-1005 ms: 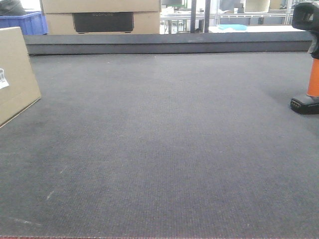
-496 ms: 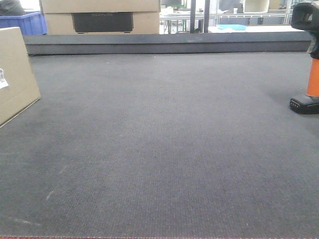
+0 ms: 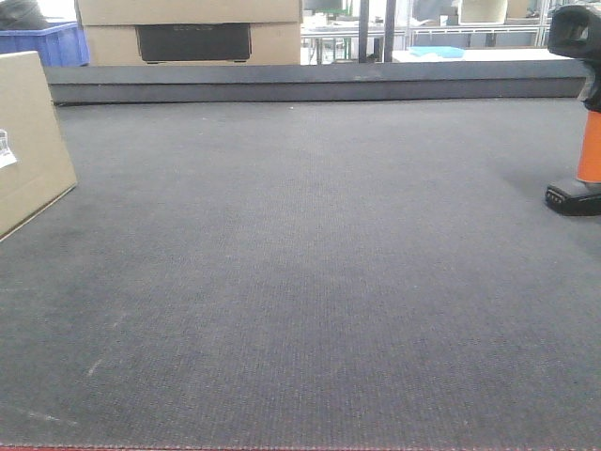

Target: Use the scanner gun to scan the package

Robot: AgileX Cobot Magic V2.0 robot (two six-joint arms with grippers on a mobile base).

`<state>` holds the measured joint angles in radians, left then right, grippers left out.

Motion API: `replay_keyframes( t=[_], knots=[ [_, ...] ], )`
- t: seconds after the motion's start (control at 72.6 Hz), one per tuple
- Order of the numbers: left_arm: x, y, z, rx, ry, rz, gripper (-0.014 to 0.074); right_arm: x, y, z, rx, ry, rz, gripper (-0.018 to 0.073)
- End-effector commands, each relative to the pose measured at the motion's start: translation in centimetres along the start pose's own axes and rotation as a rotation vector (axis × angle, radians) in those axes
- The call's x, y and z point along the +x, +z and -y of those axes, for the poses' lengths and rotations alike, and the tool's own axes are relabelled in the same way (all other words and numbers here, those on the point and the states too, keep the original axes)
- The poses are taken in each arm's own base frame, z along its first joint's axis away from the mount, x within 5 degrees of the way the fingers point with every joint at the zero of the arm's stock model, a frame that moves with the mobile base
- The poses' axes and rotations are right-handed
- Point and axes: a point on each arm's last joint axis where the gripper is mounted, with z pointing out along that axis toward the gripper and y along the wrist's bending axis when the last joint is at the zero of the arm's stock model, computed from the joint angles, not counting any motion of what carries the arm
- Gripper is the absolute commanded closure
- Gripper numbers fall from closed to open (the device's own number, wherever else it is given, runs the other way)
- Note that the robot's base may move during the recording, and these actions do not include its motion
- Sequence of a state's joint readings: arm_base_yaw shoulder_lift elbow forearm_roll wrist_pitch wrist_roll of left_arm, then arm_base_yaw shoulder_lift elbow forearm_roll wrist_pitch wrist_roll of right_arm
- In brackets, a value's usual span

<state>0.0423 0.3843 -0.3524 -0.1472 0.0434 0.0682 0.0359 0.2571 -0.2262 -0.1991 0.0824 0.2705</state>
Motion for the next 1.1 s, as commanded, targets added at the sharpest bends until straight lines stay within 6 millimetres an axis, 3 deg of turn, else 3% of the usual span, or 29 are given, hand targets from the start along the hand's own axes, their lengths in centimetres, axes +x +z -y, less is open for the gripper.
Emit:
replay_keyframes(
  t=[0.0, 0.22, 1.087],
  knots=[
    [-0.3, -0.8, 0.0, 0.000, -0.008, 0.042, 0.0708, 0.2, -1.3, -0.1, -0.026, -0.012, 0.009, 0.0727],
    [-0.7, -1.7, 0.0, 0.004, -0.007, 0.092, 0.0708, -1.1, -4.6, 0.5, 0.017, -0.001, 0.001, 0.0727],
    [-0.8, -1.7, 0.0, 0.003, -0.007, 0.103, 0.0708, -0.9, -4.6, 0.5, 0.019, 0.012, -0.026, 0.0727]
  ],
)
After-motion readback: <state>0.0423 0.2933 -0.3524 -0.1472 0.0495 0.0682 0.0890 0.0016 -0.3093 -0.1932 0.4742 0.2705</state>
